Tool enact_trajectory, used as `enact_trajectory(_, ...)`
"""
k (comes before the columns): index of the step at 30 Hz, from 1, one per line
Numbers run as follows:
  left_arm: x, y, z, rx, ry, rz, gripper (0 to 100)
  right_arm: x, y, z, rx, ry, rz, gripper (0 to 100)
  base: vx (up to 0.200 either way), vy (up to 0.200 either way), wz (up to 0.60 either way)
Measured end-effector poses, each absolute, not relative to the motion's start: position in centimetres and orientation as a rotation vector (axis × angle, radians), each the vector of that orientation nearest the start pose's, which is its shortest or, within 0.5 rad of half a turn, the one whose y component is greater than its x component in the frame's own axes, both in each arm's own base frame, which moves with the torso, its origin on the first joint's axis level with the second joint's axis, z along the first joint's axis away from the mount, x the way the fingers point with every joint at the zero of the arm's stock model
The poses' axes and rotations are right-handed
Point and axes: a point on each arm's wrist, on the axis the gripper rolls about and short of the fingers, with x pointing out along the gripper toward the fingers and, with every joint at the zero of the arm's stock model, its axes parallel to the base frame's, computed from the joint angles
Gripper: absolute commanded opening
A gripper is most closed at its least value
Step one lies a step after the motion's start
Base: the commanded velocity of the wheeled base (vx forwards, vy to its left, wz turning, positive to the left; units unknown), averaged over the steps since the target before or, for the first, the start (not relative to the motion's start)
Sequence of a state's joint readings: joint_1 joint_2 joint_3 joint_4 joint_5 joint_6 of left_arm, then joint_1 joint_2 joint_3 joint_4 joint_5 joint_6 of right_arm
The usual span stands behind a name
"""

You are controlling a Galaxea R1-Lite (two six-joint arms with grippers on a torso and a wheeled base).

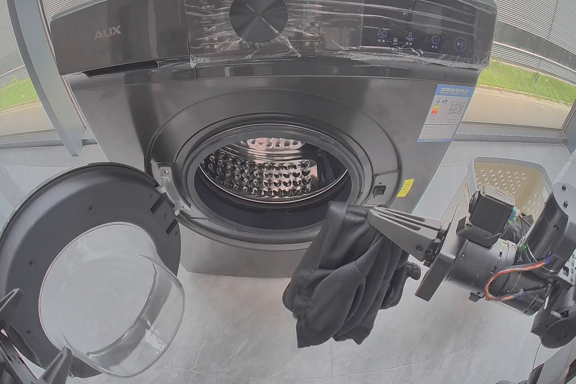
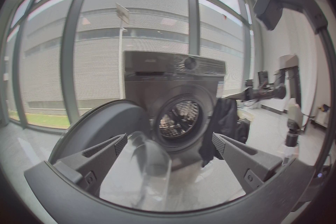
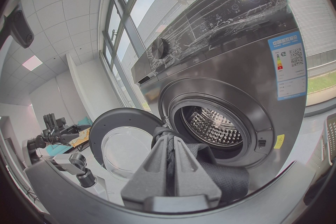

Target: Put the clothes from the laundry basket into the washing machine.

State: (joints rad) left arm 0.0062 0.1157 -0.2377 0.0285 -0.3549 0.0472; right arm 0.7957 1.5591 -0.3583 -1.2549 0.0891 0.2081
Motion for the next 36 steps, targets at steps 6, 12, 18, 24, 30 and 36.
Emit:
enact_trajectory(6, -0.6, -1.2, 15.8, 0.064, 0.049, -0.554, 100, 17.7, 18.3, 16.7, 0.235, -0.013, 0.898, 0, 0.0, 0.0, 0.0)
enact_trajectory(12, 2.8, -1.5, 16.2, 0.038, 0.197, -0.715, 100, 19.7, 20.4, 15.4, 0.245, -0.041, 0.896, 0, 0.0, 0.0, 0.0)
enact_trajectory(18, 6.5, -2.4, 16.4, 0.034, 0.269, -0.815, 100, 21.0, 21.7, 14.0, 0.24, -0.019, 0.864, 0, 0.0, 0.0, 0.0)
enact_trajectory(24, 9.8, -3.9, 15.9, 0.042, 0.331, -0.862, 100, 21.8, 22.4, 13.1, 0.228, 0.015, 0.815, 0, 0.0, 0.0, 0.0)
enact_trajectory(30, 12.4, -5.5, 15.0, 0.055, 0.37, -0.891, 100, 22.6, 22.9, 12.7, 0.208, 0.068, 0.736, 0, 0.0, 0.0, 0.0)
enact_trajectory(36, 14.3, -6.7, 14.1, 0.056, 0.413, -0.903, 100, 22.9, 23.2, 12.6, 0.204, 0.121, 0.686, 0, 0.0, 0.0, 0.0)
